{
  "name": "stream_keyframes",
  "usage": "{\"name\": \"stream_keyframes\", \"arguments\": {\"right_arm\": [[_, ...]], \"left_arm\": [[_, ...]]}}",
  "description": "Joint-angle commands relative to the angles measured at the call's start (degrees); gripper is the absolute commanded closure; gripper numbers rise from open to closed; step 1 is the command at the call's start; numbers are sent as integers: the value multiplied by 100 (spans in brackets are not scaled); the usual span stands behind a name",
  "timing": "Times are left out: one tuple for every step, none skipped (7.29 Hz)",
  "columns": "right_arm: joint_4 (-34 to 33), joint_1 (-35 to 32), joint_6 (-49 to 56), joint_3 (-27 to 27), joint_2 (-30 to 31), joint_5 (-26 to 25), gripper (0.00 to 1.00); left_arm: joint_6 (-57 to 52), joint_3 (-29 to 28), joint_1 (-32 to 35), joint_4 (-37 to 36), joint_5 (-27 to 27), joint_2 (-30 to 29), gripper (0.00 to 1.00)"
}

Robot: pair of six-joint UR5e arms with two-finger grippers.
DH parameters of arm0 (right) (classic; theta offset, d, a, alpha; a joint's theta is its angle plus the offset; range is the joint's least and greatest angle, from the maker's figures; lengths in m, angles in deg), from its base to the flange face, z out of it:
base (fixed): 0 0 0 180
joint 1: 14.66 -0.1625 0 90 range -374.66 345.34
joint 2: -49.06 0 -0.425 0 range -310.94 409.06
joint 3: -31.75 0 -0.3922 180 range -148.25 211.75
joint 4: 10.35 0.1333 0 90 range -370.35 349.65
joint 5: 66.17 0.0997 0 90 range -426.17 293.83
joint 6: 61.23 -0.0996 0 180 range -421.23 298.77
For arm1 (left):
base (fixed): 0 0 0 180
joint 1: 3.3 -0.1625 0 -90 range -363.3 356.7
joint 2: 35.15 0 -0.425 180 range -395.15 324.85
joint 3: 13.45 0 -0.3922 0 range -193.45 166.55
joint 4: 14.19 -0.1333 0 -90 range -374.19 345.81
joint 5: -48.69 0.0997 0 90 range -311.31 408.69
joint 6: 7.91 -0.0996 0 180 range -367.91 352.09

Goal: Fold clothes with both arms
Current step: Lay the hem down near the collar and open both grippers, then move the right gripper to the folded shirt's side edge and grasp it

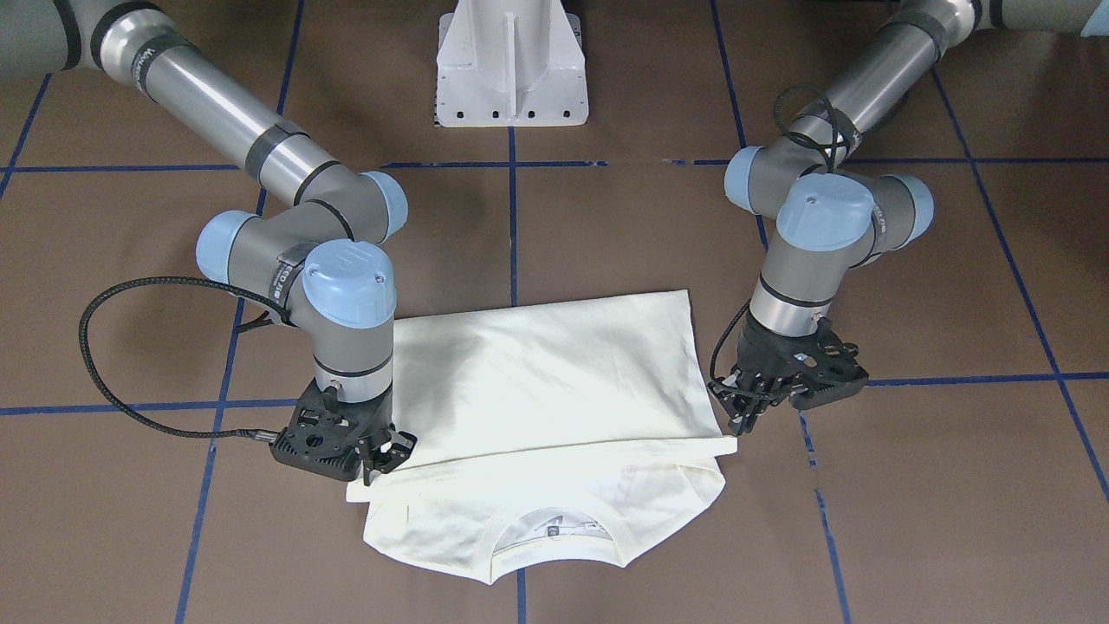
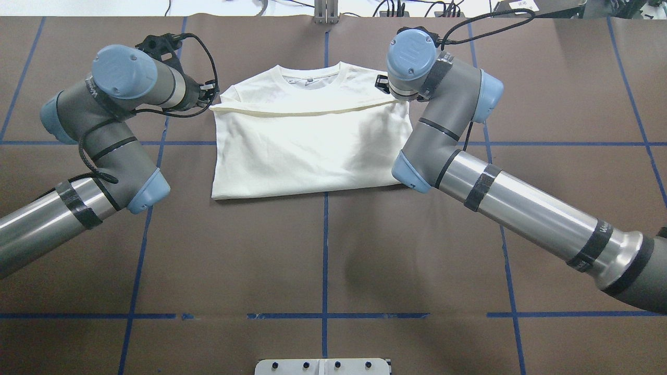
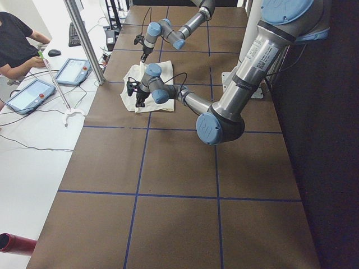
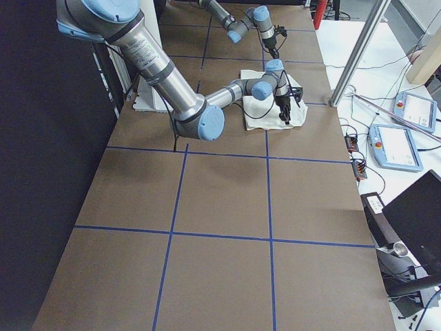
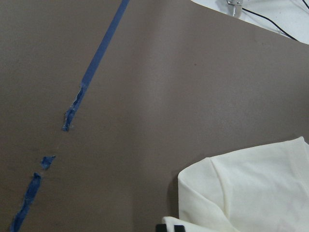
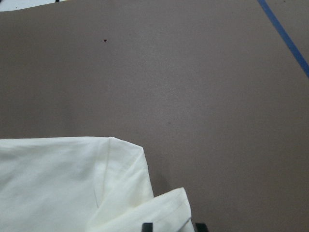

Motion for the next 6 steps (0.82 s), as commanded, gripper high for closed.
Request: {"name": "stream_keyframes", "arguments": {"right_arm": [[9,24,-45,-300,133,77,45],[-26,128,-97,-1321,805,182,43],[-52,408,-289,-2314,1629,201,41],[8,637,-709,-2655,2107,149,37],[-17,726,-1322,-2876,2190,105,37],[-26,831,-1694,-3156,2426,104,37]], "left_arm": [[-7,45,-5,128,-27,5,62],[11,81,-5,173,-27,-3,61],[28,194,-31,173,-45,5,61],[3,204,-49,191,-141,57,60],[2,195,-84,200,-168,58,60],[2,195,-84,191,-168,58,61]]}}
